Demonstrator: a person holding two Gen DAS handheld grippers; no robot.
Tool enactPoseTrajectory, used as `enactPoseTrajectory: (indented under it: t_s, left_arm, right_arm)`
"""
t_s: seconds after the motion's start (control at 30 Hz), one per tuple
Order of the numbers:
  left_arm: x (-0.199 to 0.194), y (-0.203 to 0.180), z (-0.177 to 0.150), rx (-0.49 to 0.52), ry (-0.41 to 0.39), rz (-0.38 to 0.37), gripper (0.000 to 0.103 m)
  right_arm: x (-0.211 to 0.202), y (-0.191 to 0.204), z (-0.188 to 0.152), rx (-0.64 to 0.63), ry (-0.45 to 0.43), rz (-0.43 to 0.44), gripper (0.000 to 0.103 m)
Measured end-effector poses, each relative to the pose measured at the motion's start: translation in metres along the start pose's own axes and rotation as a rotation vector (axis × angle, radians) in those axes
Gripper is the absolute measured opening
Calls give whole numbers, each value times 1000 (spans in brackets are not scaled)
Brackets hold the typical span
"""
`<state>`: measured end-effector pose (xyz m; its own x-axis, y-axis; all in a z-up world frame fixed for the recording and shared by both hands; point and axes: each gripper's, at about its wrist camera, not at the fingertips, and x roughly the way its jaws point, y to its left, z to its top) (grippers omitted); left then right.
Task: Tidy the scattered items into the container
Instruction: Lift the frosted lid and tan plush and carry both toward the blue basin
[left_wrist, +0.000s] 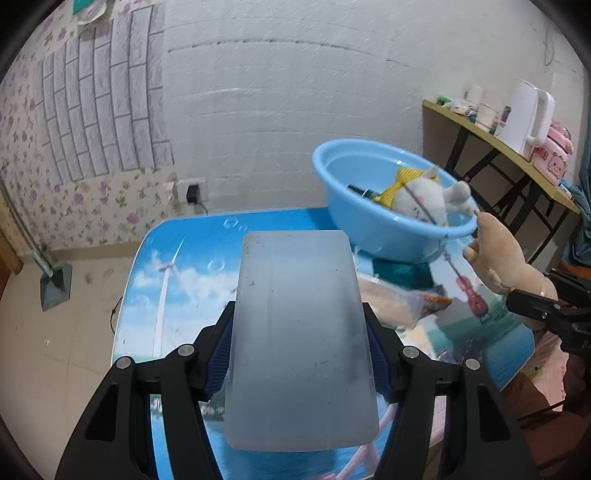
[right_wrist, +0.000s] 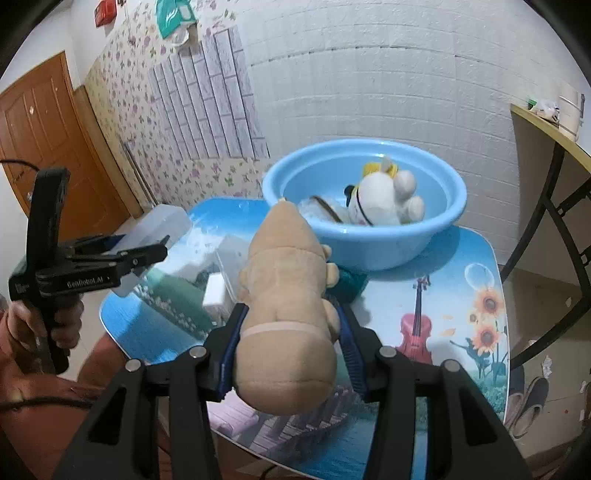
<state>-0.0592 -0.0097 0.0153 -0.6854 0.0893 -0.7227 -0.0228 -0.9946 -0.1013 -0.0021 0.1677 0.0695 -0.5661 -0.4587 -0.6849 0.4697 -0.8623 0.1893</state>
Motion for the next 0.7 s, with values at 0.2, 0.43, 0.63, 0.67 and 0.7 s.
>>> enactPoseTrajectory:
  t_s: [0.2, 0.43, 0.63, 0.67, 0.7]
  left_arm:
    - [5, -11, 25, 29, -29, -23, 62]
    - [18, -26, 55, 64, -59, -53, 62]
    - [36, -43, 75, 103, -55, -88, 62]
    - [39, -46, 77, 109, -55, -93, 62]
    - [42, -49, 80, 116, -54, -98, 62]
  right_arm:
    - [-3, -13, 17, 16, -46, -17, 47]
    - [3, -26, 29, 27, -62, -45, 47]
    - [15, -36, 37, 42, -71, -49, 47]
    - [17, -38, 40, 47, -71, -49, 47]
    - [20, -40, 42, 56, -71, -49, 47]
